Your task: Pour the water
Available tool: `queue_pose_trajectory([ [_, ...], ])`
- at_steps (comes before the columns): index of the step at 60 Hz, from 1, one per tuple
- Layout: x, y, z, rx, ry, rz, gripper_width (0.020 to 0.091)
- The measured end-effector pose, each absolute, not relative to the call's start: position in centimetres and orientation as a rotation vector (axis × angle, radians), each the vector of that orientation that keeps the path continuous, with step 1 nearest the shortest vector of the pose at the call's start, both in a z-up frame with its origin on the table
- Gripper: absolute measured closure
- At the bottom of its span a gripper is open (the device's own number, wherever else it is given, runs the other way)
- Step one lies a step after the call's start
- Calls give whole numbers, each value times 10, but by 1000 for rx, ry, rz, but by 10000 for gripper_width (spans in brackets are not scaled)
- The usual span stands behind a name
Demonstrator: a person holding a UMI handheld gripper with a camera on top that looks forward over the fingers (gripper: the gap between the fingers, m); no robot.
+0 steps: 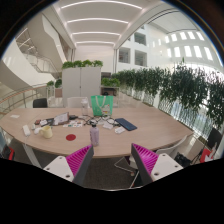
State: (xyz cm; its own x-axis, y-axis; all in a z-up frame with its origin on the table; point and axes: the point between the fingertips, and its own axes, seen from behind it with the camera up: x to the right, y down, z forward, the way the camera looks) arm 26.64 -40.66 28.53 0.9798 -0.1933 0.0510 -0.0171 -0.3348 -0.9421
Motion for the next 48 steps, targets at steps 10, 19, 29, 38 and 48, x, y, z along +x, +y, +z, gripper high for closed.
queue_pose_trajectory([
  [10, 272, -395, 272, -1915, 156, -203, 273],
  [19, 261, -377, 246, -1929, 110, -158, 272],
  [29, 233, -296, 191, -1885, 29, -82, 273],
  [38, 216, -183, 137, -1838, 52, -22, 270],
  [48, 216, -62, 89, -1821, 122, 16, 273],
])
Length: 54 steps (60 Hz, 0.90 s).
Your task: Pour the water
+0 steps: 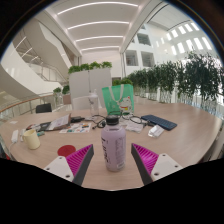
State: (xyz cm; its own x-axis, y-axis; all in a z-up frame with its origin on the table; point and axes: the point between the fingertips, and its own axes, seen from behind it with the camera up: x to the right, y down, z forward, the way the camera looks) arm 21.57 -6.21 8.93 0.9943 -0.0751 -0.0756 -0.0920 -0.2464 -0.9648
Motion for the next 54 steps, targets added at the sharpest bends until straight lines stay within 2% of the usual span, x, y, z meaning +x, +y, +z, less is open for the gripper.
queue_pose_trajectory([
  [9, 217, 2, 73, -1802, 91, -9, 288],
  [11, 216, 13, 69, -1805, 69, -15, 351],
  [13, 217, 19, 65, -1809, 60, -38, 466],
  [14, 220, 20, 61, -1815, 57, -53, 547],
  [31, 215, 27, 62, -1773, 96, -36, 563],
  [35, 217, 27, 59, -1814, 121, -27, 631],
  [36, 227, 5, 56, -1826, 126, -20, 646],
  [39, 217, 26, 58, -1873, 183, -34, 672],
  [40, 217, 27, 61, -1881, 202, -33, 702],
  [45, 217, 22, 94, -1865, 227, -80, 705],
  [54, 164, 39, 194, -1815, 47, -191, 706],
])
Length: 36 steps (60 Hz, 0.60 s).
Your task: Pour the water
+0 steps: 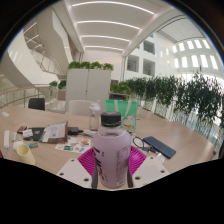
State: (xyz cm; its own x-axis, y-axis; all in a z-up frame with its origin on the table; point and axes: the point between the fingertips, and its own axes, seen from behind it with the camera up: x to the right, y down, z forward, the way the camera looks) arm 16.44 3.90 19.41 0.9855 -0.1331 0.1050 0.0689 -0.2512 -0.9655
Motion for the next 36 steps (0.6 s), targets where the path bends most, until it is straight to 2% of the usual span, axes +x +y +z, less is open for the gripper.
queue_pose_trajectory([
  [6, 90, 53, 247, -1774, -208, -341, 709],
  [9, 46, 58, 262, -1739, -373, -466, 708],
  [12, 6, 63, 265, -1704, -557, -611, 708],
  [13, -12, 72, 254, -1686, -617, -670, 708],
  [15, -35, 69, 254, -1652, -771, -783, 708],
  [19, -77, 79, 232, -1550, -1058, -987, 707],
  [21, -96, 92, 210, -1506, -1153, -1066, 709],
  [29, -125, 109, 163, -1311, -1549, -1393, 710],
  [36, -134, 119, 156, -1086, -1890, -1526, 709],
])
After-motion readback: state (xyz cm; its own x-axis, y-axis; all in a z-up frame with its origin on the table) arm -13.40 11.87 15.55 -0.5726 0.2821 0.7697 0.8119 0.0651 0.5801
